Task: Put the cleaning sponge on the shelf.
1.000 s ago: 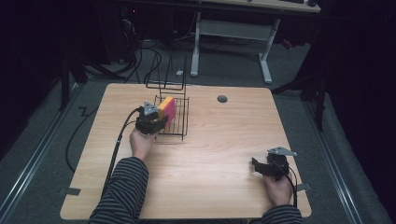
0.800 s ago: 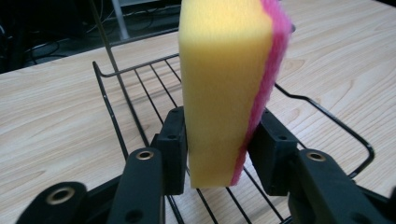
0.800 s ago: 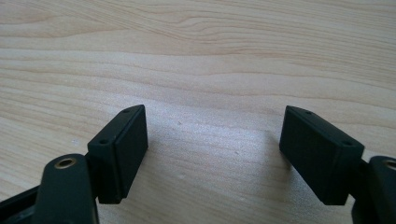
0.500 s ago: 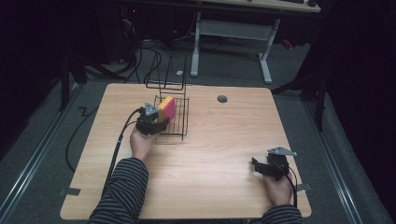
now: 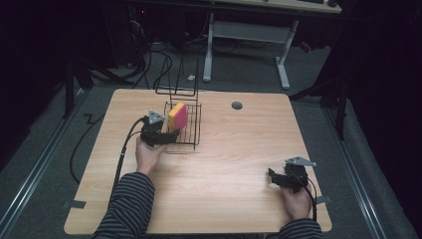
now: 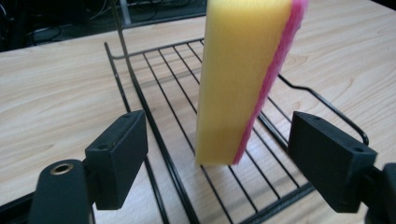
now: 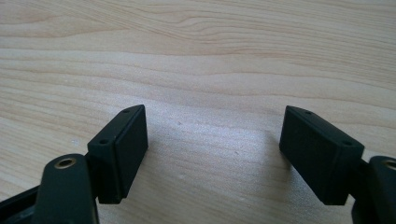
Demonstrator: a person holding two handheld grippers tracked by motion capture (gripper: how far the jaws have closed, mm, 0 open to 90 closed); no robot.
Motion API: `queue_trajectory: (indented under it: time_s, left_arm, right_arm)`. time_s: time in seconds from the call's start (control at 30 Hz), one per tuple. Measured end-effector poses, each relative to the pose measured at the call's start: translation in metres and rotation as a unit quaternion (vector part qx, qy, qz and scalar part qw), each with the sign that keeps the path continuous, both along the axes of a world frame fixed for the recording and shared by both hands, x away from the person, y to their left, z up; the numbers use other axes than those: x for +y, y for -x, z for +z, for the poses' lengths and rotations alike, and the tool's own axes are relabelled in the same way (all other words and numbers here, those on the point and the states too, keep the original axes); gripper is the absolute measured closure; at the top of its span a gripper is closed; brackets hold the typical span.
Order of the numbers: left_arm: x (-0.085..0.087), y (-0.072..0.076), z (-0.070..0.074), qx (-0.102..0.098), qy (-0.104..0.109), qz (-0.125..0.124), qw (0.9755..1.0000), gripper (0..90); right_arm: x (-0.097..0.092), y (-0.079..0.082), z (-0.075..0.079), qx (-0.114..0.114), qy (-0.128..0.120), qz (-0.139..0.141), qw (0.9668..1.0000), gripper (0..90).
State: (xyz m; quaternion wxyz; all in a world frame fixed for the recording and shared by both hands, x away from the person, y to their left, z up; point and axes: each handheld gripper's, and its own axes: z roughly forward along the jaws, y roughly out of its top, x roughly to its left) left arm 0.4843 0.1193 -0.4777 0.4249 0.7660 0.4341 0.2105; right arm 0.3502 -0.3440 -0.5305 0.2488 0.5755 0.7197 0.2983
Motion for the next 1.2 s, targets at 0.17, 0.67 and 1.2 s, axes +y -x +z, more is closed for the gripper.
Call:
queue_trajectory:
  time_s: [0.17,0.67,1.2]
  left_arm:
    - [0.007,0.013,0.001,-0.002,0.0,-0.009,1.0,18.2]
    - [0.025,0.041,0.019,-0.018,0.031,-0.024,0.9991,19.4]
    - [0.034,0.058,0.034,-0.028,0.032,-0.025,0.9988,24.2]
  right_arm:
    - [0.0,0.0,0.0,0.0,0.0,0.0,1.0,23.7]
    - [0.0,0.0,0.0,0.0,0.0,0.001,1.0,23.7]
    - [0.0,0.0,0.0,0.0,0.0,0.0,1.0,23.8]
